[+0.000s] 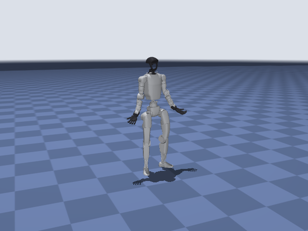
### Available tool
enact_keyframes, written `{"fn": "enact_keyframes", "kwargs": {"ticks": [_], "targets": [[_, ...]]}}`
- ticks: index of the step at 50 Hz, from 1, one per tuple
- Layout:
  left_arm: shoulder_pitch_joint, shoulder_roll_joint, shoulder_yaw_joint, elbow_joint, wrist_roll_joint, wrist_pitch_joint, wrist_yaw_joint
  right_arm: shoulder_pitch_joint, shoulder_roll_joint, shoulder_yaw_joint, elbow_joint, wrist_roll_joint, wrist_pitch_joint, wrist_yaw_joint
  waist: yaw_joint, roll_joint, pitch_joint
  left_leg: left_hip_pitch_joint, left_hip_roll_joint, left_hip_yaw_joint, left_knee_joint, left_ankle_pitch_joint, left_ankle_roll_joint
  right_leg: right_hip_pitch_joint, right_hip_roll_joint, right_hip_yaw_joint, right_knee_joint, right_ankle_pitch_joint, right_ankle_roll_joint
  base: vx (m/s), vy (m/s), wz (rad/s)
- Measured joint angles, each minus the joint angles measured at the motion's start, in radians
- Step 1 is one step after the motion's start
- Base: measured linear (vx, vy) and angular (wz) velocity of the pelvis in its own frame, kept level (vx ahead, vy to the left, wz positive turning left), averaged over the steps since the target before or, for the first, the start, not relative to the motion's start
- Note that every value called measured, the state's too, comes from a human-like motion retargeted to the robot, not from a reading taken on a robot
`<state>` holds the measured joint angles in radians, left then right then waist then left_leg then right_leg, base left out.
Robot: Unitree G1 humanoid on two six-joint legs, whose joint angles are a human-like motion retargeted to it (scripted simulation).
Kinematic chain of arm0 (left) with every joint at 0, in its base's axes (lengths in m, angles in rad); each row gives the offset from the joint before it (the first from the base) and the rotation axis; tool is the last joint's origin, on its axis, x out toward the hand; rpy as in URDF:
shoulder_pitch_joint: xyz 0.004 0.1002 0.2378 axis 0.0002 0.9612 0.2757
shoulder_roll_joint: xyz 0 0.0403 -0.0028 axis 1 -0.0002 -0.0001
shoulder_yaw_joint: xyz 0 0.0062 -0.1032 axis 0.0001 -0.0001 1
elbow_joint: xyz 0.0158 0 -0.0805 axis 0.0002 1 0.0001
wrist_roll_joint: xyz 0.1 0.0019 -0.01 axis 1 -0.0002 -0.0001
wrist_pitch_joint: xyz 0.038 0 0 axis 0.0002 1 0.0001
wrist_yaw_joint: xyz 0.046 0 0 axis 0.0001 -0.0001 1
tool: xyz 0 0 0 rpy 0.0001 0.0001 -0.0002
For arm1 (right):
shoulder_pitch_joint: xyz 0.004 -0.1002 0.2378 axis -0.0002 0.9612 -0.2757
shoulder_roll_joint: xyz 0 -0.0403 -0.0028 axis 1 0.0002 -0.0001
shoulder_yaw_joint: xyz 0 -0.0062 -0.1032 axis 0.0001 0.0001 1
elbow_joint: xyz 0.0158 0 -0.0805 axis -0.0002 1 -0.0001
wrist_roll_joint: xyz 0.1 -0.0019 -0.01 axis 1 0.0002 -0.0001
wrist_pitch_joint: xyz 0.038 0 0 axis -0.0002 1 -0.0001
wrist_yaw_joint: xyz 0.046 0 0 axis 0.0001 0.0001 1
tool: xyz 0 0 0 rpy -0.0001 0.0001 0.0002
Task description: Kungfu
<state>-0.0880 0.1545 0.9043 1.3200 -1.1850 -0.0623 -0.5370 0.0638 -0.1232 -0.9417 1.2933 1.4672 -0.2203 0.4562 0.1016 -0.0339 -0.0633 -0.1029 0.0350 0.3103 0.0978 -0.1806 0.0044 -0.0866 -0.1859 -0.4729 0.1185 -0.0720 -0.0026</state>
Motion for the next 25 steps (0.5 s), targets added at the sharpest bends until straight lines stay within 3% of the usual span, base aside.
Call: {"fn": "enact_keyframes", "kwargs": {"ticks": [4, 6, 9, 12, 13, 15, 17, 20, 22, 25], "targets": [[-0.007, 0.002, -0.015, 0.000, -0.005, -0.044, 0.040, 0.012, -0.020, 0.033, 0.001, -0.143, -0.028, -0.023, -0.002, 0.009, 0.004, -0.004, 0.002, 0.004, 0.009, -0.003, -0.009, -0.007, 0.005, 0.021, 0.013, -0.027, 0.006, 0.00, 0.00, 0.00], [-0.004, 0.011, -0.047, 0.002, 0.047, -0.075, 0.056, 0.021, -0.035, 0.061, 0.004, -0.266, -0.051, -0.046, -0.008, 0.018, 0.007, -0.012, 0.005, -0.014, 0.020, -0.004, -0.034, -0.014, 0.025, 0.060, 0.025, -0.100, 0.018, -0.02, 0.00, 0.11], [0.029, 0.049, -0.139, 0.005, 0.287, -0.123, 0.075, 0.040, -0.065, 0.141, 0.018, -0.592, -0.107, -0.136, -0.056, 0.027, -0.008, -0.077, -0.011, -0.145, 0.079, -0.033, -0.106, -0.073, 0.112, 0.291, 0.065, -0.214, 0.022, -0.05, -0.07, 0.71], [0.095, 0.114, -0.295, -0.018, 0.729, -0.208, 0.106, 0.070, -0.122, 0.299, 0.034, -1.131, -0.180, -0.250, -0.124, 0.030, 0.012, -0.115, -0.072, -0.309, 0.131, -0.094, -0.122, -0.087, 0.229, 0.619, 0.062, -0.165, -0.012, -0.05, -0.14, 0.94], [0.111, 0.151, -0.359, -0.032, 0.931, -0.239, 0.122, 0.077, -0.156, 0.373, 0.040, -1.342, -0.192, -0.264, -0.142, 0.026, 0.029, -0.118, -0.092, -0.351, 0.147, -0.108, -0.131, -0.081, 0.231, 0.658, 0.055, -0.123, -0.011, -0.10, -0.10, 0.90], [0.124, 0.228, -0.480, -0.065, 1.397, -0.288, 0.122, 0.093, -0.217, 0.504, 0.026, -1.784, -0.181, -0.276, -0.160, 0.020, 0.048, -0.121, -0.108, -0.381, 0.170, -0.115, -0.148, -0.062, 0.169, 0.524, 0.027, -0.089, 0.004, -0.07, -0.08, 0.60], [0.113, 0.301, -0.614, -0.107, 1.899, -0.293, 0.109, 0.106, -0.261, 0.623, 0.004, -2.186, -0.145, -0.317, -0.097, 0.008, 0.043, -0.116, -0.093, -0.340, 0.177, -0.091, -0.151, -0.047, 0.138, 0.409, 0.017, -0.085, -0.001, 0.07, -0.06, -0.65], [0.081, 0.371, -0.844, -0.160, 2.484, -0.231, 0.129, 0.086, -0.285, 0.760, 0.035, -2.642, -0.129, -0.469, -0.047, -0.005, 0.027, -0.105, -0.118, -0.389, 0.179, -0.055, -0.150, -0.035, 0.145, 0.447, 0.004, -0.068, -0.007, 0.15, -0.02, -0.33], [0.074, 0.376, -0.949, -0.163, 2.632, -0.233, 0.195, 0.071, -0.273, 0.794, 0.056, -2.813, -0.106, -0.591, -0.053, -0.005, 0.027, -0.102, -0.152, -0.446, 0.190, -0.036, -0.125, -0.026, 0.134, 0.444, 0.005, -0.067, 0.004, 0.18, 0.02, 0.15], [0.094, 0.332, -0.945, -0.142, 2.693, -0.240, 0.264, 0.077, -0.237, 0.753, 0.072, -2.849, -0.088, -0.676, -0.050, -0.004, 0.026, -0.097, -0.150, -0.414, 0.181, -0.014, -0.044, -0.024, 0.118, 0.436, 0.024, -0.076, 0.020, 0.18, 0.07, -0.13]]}}
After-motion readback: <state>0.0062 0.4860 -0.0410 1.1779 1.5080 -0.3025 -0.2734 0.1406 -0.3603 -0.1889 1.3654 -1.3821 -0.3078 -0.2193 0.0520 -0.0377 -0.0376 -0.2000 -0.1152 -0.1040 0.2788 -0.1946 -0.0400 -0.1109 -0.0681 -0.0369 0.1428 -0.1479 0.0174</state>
